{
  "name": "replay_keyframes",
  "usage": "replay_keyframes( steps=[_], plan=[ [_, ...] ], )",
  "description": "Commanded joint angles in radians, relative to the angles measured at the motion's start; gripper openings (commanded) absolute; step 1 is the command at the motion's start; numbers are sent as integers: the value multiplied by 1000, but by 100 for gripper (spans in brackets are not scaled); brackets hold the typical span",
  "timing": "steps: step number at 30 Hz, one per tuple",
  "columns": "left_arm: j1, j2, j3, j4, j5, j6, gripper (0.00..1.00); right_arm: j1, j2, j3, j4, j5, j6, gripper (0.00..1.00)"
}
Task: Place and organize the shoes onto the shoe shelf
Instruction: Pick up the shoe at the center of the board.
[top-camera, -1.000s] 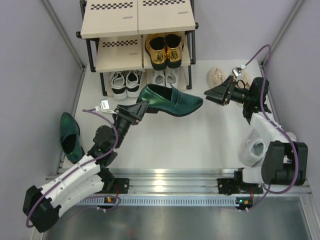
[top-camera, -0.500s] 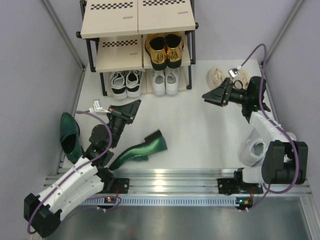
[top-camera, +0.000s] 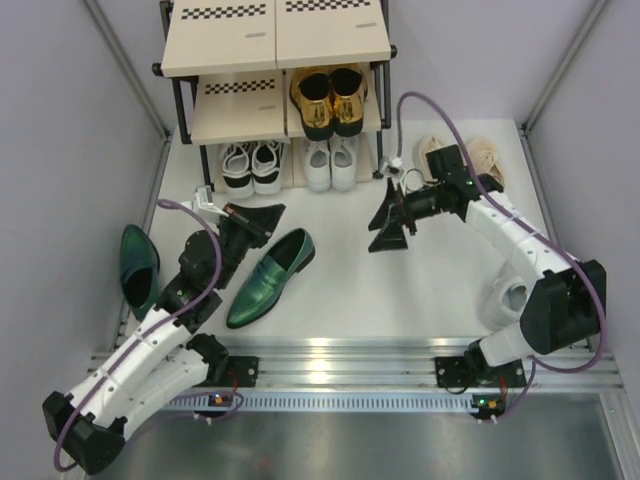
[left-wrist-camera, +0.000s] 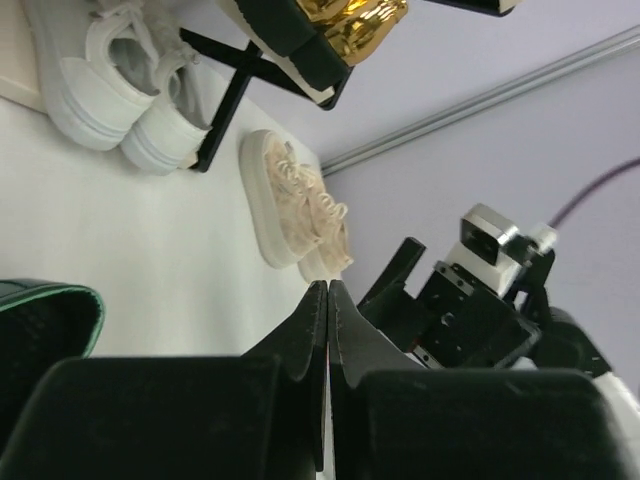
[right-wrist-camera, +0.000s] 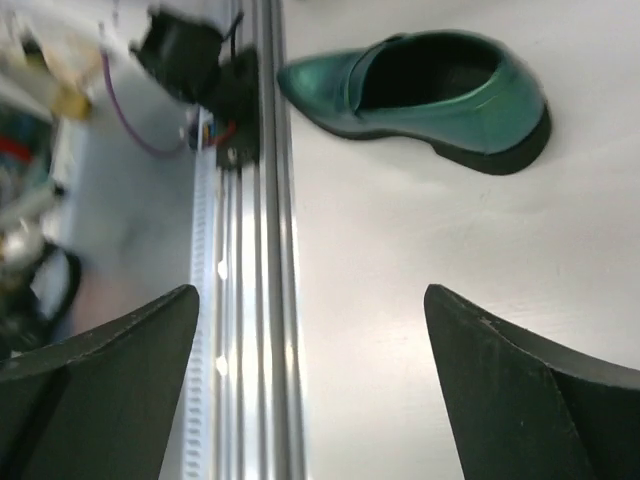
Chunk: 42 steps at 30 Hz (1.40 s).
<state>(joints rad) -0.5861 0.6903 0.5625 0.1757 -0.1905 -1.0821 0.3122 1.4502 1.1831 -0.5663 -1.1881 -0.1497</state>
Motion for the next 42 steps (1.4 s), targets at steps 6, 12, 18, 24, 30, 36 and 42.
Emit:
replay_keyframes(
  steps=[6,12,18,24,30,36,42],
  plan=[
    [8,-66,299,-612,-220,156,66,251,58,164,-414,231,-1023,97],
    [6,-167,289,-849,-308,-50,81,407,309,464,-159,499,-522,93],
    [6,-313,241,-924,-300,-140,84,542,511,614,-130,677,-409,93],
    [6,-344,284,-1001,-316,-110,85,579,708,828,-159,855,-355,89],
    [6,-344,272,-1002,-287,-107,86,585,789,872,-161,987,-390,88],
    [6,-347,234,-986,-213,-137,88,591,846,866,-260,911,-502,28],
    [6,-339,209,-829,-98,-116,88,549,653,637,-156,820,-348,0]
  ],
)
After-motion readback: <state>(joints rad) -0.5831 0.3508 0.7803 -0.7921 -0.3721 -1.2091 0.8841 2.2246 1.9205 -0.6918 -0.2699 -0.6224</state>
